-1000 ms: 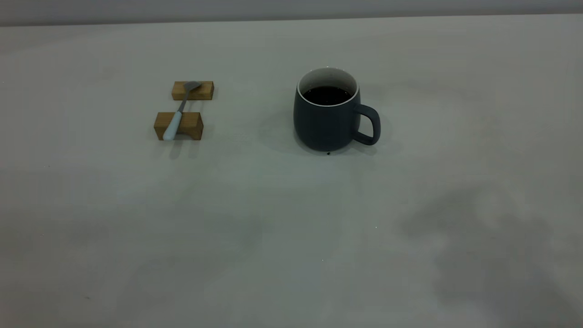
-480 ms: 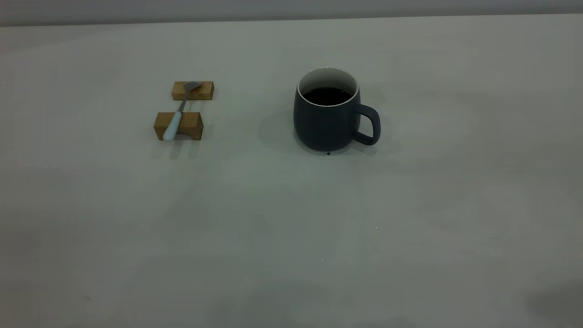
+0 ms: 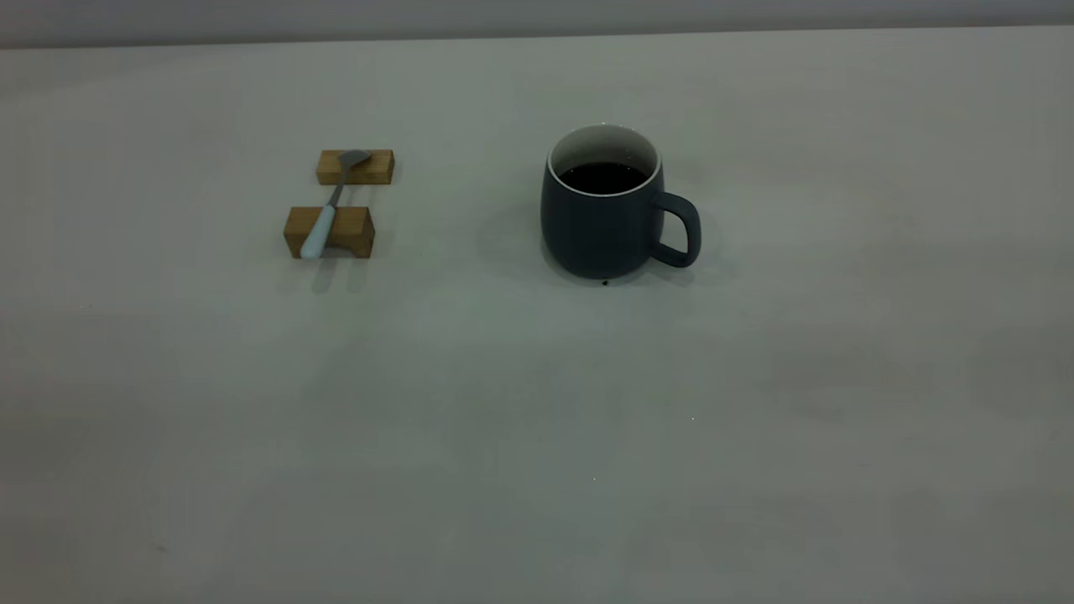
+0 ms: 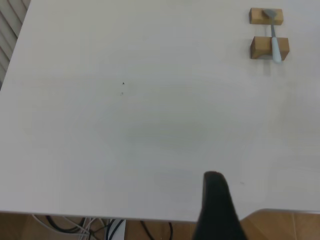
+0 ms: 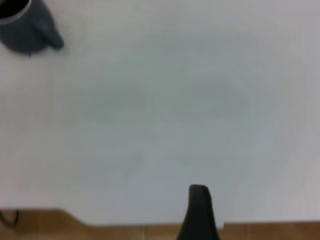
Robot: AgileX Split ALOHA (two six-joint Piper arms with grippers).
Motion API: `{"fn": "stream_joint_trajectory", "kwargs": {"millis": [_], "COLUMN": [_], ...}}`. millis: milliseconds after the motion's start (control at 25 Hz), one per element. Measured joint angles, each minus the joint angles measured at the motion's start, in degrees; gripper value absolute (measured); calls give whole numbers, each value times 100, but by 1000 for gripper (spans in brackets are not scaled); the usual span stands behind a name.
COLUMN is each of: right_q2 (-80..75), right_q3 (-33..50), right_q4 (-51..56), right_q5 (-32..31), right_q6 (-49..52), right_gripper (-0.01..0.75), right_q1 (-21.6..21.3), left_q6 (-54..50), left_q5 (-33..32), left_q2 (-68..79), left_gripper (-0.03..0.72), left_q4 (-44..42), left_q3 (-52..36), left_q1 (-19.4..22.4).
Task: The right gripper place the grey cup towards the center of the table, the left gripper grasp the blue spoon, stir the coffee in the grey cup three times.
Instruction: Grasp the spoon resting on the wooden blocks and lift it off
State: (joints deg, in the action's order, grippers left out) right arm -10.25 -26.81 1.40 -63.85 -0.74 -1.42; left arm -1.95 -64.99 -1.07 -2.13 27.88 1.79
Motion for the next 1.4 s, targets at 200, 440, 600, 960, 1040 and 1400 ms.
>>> {"fn": "stream_joint_trajectory", "kwargs": {"millis": [200, 440, 600, 960, 1040, 1400], "right_q2": [648, 906, 906, 906, 906, 906], "right_q3": [0, 0, 0, 0, 0, 0], "right_q4": [0, -67, -79, -83, -83, -91], "right_q5": [-36, -60, -65, -65, -65, -72], "right_q6": [-6, -11, -11, -11, -11, -5], "right_gripper": [660, 640, 620, 486, 457, 323], "right_q1": [-120, -126, -126, -126, -126, -126], "left_q6": [0, 0, 0, 0, 0, 0], "left_q5": [0, 0, 0, 0, 0, 0], "left_q2": [0, 0, 0, 0, 0, 0], "left_gripper": [583, 583, 583, 583, 583, 583], "left_q4": [0, 0, 0, 0, 0, 0], "left_q3": [0, 0, 0, 0, 0, 0], "left_q1": [0, 0, 0, 0, 0, 0]}}
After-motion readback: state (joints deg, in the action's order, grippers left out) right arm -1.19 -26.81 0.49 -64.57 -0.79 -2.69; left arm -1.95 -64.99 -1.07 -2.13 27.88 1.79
